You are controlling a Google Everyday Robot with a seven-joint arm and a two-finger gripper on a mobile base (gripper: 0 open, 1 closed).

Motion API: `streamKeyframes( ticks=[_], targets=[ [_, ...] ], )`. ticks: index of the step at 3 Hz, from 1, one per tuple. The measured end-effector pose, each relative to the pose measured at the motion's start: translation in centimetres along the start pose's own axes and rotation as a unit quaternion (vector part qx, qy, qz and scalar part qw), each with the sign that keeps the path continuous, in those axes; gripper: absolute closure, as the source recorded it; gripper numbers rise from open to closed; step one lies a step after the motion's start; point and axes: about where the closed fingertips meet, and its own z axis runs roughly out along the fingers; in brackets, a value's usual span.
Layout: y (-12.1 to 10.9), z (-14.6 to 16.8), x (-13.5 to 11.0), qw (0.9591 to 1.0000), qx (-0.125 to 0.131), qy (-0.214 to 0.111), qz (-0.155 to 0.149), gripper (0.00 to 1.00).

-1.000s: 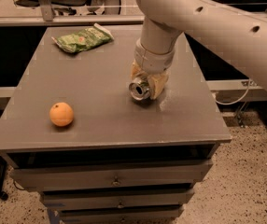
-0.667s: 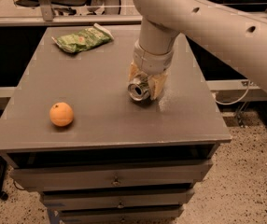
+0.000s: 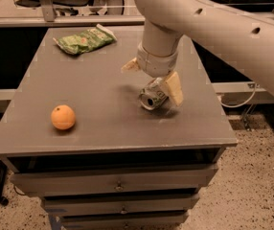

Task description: Knock 7up can over

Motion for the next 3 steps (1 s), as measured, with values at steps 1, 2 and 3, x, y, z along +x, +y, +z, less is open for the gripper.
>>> streamKeyframes(
  ticks=[1, 2, 3],
  targets=[
    [0.2, 0.0, 0.2, 1.0000, -0.003, 0.008, -0.002, 0.00],
    [0.3, 0.0, 0.3, 1.0000, -0.003, 0.009, 0.000, 0.00],
    [0.3, 0.1, 1.2, 0.9994, -0.007, 0.014, 0.030, 0.00]
  ],
)
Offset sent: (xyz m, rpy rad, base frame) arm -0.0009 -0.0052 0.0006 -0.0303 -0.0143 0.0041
